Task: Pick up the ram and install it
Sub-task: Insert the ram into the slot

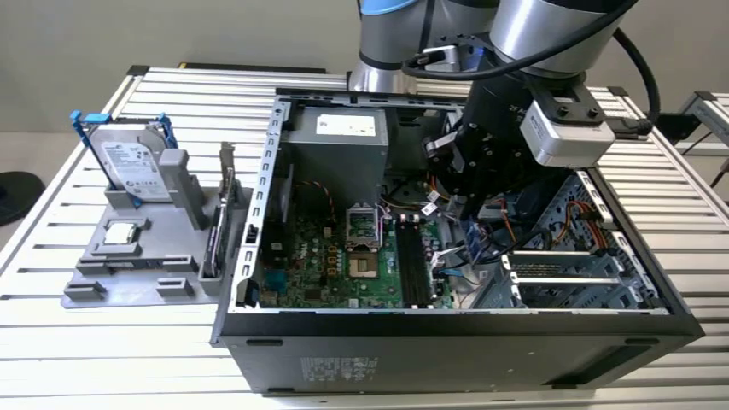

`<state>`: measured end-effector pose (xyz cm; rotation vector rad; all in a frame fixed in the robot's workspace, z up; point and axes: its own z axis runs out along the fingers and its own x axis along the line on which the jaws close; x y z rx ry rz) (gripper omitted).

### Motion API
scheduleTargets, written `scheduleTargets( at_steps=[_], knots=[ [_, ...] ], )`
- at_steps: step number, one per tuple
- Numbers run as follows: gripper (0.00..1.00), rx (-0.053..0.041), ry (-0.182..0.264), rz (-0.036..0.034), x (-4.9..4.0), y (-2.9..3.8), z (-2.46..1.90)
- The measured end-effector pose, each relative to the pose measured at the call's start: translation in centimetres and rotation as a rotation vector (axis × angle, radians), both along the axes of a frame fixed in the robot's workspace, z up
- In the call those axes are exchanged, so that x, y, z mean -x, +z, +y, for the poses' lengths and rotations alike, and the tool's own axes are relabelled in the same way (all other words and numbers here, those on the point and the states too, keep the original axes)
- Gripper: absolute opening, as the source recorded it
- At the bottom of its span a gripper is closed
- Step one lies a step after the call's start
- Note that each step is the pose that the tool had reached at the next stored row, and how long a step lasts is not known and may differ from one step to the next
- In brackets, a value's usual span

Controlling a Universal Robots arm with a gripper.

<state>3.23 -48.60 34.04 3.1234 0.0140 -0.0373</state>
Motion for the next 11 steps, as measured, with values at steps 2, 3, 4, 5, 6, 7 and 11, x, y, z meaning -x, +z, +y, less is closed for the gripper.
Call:
scheduleTargets(
  at_steps=[2, 3, 4, 5, 6, 7, 11],
  knots=[
    [0.00, -0.0002, 0.000, 0.0000, -0.02, -0.16, 0.02],
    [0.00, 0.0000, 0.000, 0.0000, -0.02, -0.22, 0.03],
    [0.00, 0.0000, 0.000, 0.0000, -0.03, -0.28, 0.05],
    [0.00, 0.0000, 0.000, 0.0000, -0.03, -0.34, 0.05],
    [0.00, -0.0001, 0.000, 0.0000, -0.03, -0.41, 0.05],
    [0.00, -0.0001, 0.000, 0.0000, -0.04, -0.48, 0.06],
    [0.00, 0.0001, 0.000, 0.0000, -0.06, -0.77, 0.09]
  ],
)
